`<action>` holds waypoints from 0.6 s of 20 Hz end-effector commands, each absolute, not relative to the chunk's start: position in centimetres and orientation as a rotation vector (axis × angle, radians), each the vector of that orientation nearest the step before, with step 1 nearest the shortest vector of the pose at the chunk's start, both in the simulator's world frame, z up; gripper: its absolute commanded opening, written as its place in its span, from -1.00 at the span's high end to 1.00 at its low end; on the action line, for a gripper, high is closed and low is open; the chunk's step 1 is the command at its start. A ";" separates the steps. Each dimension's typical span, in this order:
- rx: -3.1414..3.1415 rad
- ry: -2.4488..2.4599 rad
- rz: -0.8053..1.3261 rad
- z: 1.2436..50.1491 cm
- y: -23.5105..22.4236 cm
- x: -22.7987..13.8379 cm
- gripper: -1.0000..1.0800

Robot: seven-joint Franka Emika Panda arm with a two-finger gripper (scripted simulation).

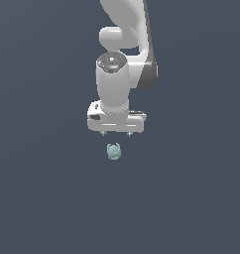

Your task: Pick up the object and move it to a goal position.

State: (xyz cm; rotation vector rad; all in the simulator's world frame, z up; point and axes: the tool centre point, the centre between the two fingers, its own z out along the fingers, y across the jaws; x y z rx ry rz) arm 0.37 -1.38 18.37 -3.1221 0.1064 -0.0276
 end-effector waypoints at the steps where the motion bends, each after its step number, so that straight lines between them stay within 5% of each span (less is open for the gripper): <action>1: -3.122 0.107 -0.028 18.4 -1.3 0.4 -0.92; 12: -3.135 -0.061 -0.015 13.9 -2.2 0.5 -0.92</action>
